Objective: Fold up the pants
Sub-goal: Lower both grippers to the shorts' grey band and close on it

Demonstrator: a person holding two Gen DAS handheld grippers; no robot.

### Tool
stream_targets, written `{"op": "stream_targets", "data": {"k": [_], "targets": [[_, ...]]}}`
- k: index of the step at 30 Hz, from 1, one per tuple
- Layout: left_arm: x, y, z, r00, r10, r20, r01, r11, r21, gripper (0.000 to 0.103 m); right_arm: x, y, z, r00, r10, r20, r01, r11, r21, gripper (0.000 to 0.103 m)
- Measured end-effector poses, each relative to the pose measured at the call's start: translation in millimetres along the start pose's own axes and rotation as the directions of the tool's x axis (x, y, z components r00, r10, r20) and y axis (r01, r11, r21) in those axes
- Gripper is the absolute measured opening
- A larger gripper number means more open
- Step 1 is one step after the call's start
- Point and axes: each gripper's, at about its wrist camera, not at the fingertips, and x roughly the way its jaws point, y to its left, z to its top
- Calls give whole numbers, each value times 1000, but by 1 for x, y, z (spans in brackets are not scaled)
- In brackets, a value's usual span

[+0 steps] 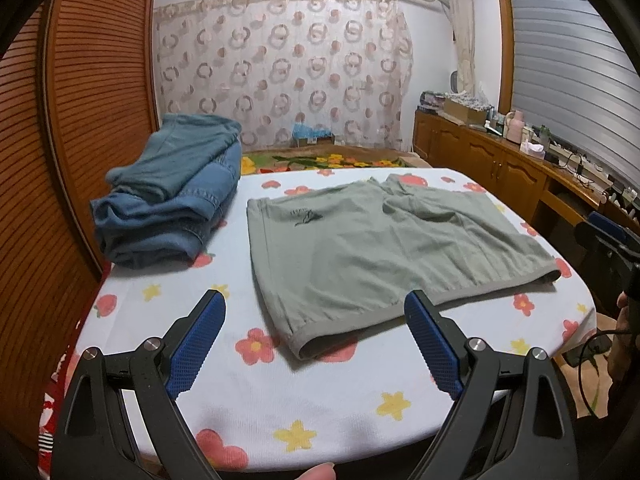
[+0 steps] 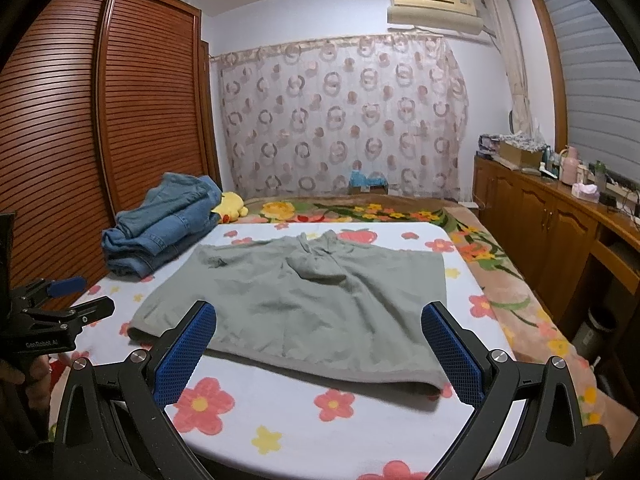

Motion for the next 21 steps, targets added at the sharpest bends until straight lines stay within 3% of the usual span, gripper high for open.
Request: {"op": "stream_targets", "data": {"k": [10, 21], "targets": [[20, 11, -17, 998, -11, -63, 11, 1000, -6, 92, 14, -13, -7, 996, -42, -77, 42, 999, -7, 102], [41, 27, -36, 991, -2, -136, 0, 1000, -18, 89, 15, -26, -7, 975, -114, -190, 116, 993, 2, 95]]}}
